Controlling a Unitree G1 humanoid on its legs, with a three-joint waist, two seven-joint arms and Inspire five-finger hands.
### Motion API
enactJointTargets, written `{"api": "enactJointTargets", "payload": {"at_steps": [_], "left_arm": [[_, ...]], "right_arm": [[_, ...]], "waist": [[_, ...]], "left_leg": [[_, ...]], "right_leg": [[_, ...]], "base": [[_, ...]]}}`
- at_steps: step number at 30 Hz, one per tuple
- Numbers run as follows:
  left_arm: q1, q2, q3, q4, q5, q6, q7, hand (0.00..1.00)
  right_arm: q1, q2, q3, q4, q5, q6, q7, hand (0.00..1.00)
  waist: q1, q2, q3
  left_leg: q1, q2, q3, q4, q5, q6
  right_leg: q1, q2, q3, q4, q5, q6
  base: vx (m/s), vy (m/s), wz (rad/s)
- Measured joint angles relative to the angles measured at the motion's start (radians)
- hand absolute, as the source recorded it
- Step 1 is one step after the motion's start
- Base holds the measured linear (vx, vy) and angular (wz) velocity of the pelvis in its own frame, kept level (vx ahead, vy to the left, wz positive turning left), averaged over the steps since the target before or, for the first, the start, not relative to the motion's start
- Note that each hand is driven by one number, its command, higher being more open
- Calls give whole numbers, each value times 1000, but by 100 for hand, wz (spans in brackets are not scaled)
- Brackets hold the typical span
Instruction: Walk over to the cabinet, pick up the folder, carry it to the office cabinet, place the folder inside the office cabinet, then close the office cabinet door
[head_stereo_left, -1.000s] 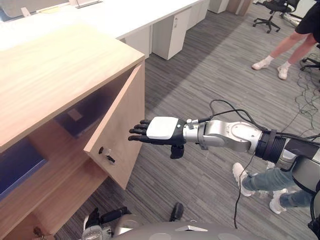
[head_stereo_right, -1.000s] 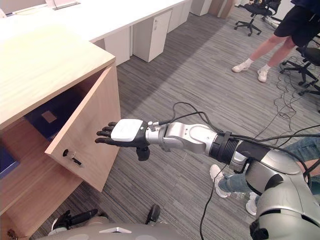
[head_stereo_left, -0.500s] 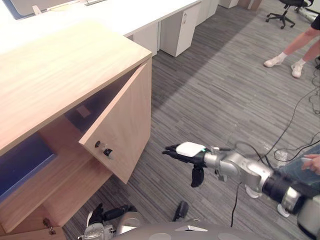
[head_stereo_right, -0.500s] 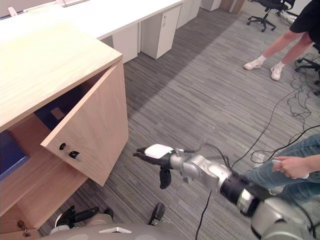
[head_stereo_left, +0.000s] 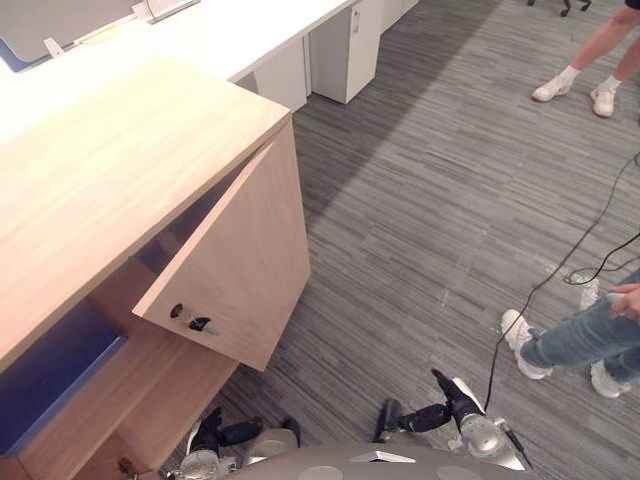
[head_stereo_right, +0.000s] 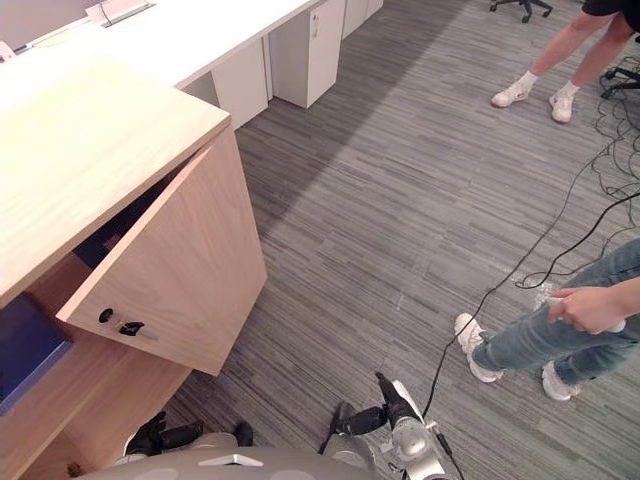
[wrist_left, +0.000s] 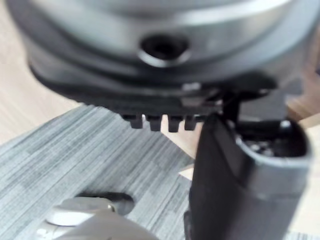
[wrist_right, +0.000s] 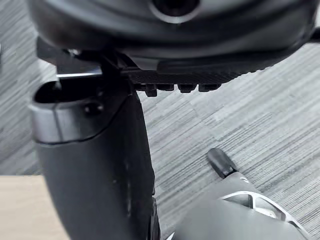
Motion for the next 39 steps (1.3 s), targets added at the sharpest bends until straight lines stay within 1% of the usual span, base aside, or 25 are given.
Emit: {"api": "enactJointTargets", "payload": {"at_steps": [1, 2, 3, 4, 5, 6, 8, 10, 12, 14, 17, 22, 24, 28, 29, 30, 31, 32, 33, 34, 35, 36, 37, 38, 39], "left_arm": [[0, 0, -3, 0, 0, 0, -3, 100], [0, 0, -5, 1, 3, 0, -7, 100], [0, 6, -6, -1, 3, -1, -7, 100], [-1, 11, -7, -1, 3, -1, -7, 100], [-3, 20, -6, -3, 3, -1, -6, 100], [-7, 28, 2, -9, 2, -1, -4, 100], [-10, 28, 18, -9, 0, -1, -1, 100], [-10, 6, 71, -4, 0, 3, 6, 100], [-8, -14, 122, 2, 0, 4, 14, 100], [-7, -16, 135, 2, -1, 5, 18, 100], [-4, -26, 174, 3, 0, 7, 17, 100], [-4, -20, 175, -1, 1, 17, 18, 100], [-5, -19, 176, -12, 0, 22, 19, 100], [-5, -37, 209, -46, -8, 23, 29, 100], [-4, -42, 213, -53, -18, 23, 34, 100], [-5, -50, 219, -63, -42, 23, 38, 100], [-4, -55, 222, -69, -45, 23, 41, 100], [-3, -62, 230, -77, -50, 24, 45, 100], [-1, -72, 246, -83, -52, 23, 51, 100], [6, -85, 265, -90, -75, 25, 57, 100], [19, -93, 285, -94, -81, 25, 62, 100], [25, -94, 290, -97, -82, 25, 66, 100], [24, -99, 290, -96, -88, 25, 75, 100], [27, -105, 290, -94, -93, 24, 77, 100], [30, -109, 288, -84, -104, 24, 79, 100]], "right_arm": [[-2, 5, -16, 11, 16, 0, -7, 100], [-9, 19, -33, 34, 32, 0, -12, 100], [-16, 41, -48, 57, 61, 0, -13, 100], [-16, 58, -62, 65, 68, 0, -14, 100], [-17, 84, -84, 83, 87, 0, -10, 100], [-30, 96, -119, 108, 130, 3, -13, 100], [-33, 105, -157, 124, 169, 5, -20, 100], [-32, 112, -201, 134, 195, 7, -29, 100], [-25, 121, -220, 136, 220, 10, -38, 100], [-23, 124, -247, 145, 230, 12, -40, 100], [-23, 141, -291, 171, 231, 21, -53, 100], [-11, 159, -311, 183, 246, 24, -57, 100], [1, 163, -319, 182, 256, 26, -58, 100], [7, 170, -317, 168, 258, 26, -60, 100], [7, 170, -316, 161, 258, 26, -61, 100], [7, 169, -316, 146, 260, 26, -62, 100], [7, 168, -317, 140, 261, 26, -64, 100], [7, 168, -325, 131, 264, 26, -67, 100], [7, 169, -334, 122, 272, 25, -72, 100], [7, 167, -340, 116, 272, 27, -75, 100], [7, 170, -347, 113, 271, 27, -77, 100], [8, 175, -376, 112, 271, 27, -80, 100], [11, 174, -407, 113, 273, 27, -84, 100], [11, 173, -428, 115, 285, 27, -88, 100], [11, 169, -457, 125, 299, 27, -92, 100]], "waist": [[0, -1, -2], [1, -6, -6], [0, -14, -4], [-4, -18, -3], [-11, -37, -2], [-23, -56, 7], [-25, -56, 17], [-21, -58, 21], [-21, -49, 14], [-21, -48, 11], [-19, -60, 9], [-10, -77, -4], [-1, -83, -4], [4, -80, 2], [5, -77, 9], [4, -71, 29], [4, -67, 37], [4, -61, 44], [4, -56, 47], [11, -42, 57], [10, -42, 56], [3, -54, 54], [2, -36, 53], [0, -25, 53], [-4, -13, 50]], "left_leg": [[0, -3, -4, 2, -3, 6], [-3, -12, -12, 2, -3, 12], [-11, -17, -32, 3, 0, 17], [-18, -22, -45, 4, 1, 19], [-25, -32, -68, 9, 3, 21], [-40, -40, -112, 25, 2, 20], [-40, -39, -144, 28, 3, 15], [-37, -32, -171, 16, 4, 4], [-34, -20, -194, 3, 9, -5], [-33, -12, -208, -7, 12, -10], [-14, -1, -228, -23, 16, -17], [-3, -3, -233, -19, 16, -17], [-17, -15, -233, 21, 16, -18], [-66, -23, -256, 111, 10, -27], [-79, -27, -263, 133, 10, -27], [-96, -35, -268, 165, 8, -30], [-103, -37, -267, 175, 8, -30], [-114, -39, -254, 180, 7, -30], [-127, -32, -225, 178, -5, -16], [-142, -1, -147, 175, -15, 11], [-151, 27, -86, 158, -16, 20], [-188, 71, 33, 196, -8, 29], [-218, 95, 105, 257, -11, 36], [-227, 108, 145, 294, -10, 44], [-227, 119, 211, 346, -9, 51]], "right_leg": [[-8, -6, 10, 23, -10, -3], [-27, -9, 75, 58, -20, -6], [-41, -6, 170, 84, -43, -9], [-49, -4, 222, 95, -65, -8], [-52, 4, 306, 108, -110, -8], [-54, 26, 397, 137, -168, 12], [-56, 44, 426, 170, -204, 3], [-58, 42, 389, 209, -236, 7], [-48, 47, 361, 206, -241, 13], [-42, 52, 345, 203, -241, 13], [7, 60, 310, 167, -238, 12], [57, 55, 276, 134, -236, 12], [78, 48, 268, 135, -236, 12], [94, 46, 218, 160, -241, 5], [93, 45, 207, 176, -253, 0], [92, 35, 179, 223, -286, -4], [89, 29, 164, 247, -301, -10], [79, 13, 140, 282, -330, -18], [67, -5, 109, 321, -350, -20], [59, -8, 80, 340, -356, -21], [63, -9, 57, 331, -355, -20], [64, -43, -5, 326, -347, -25], [68, -54, -50, 327, -339, -36], [74, -64, -81, 328, -337, -39], [82, -80, -123, 330, -332, -32]], "base": [[5, 110, 16], [-2, 124, 29], [-3, 120, 37], [11, 75, 55], [15, -48, 79], [17, -63, 81], [-3, -139, 64], [12, -131, 44], [70, -68, 35], [85, -50, 30], [114, -29, 26], [60, 12, 22], [-2, 14, 31], [-73, -7, 50], [-197, -36, 65], [-176, -32, 69], [-227, -17, 77], [-208, 23, 75], [-329, 1, 83], [-260, -37, 87], [-228, 5, 112], [-157, 64, 123], [-114, 96, 119], [-64, 71, 98], [-20, 75, 139]]}}
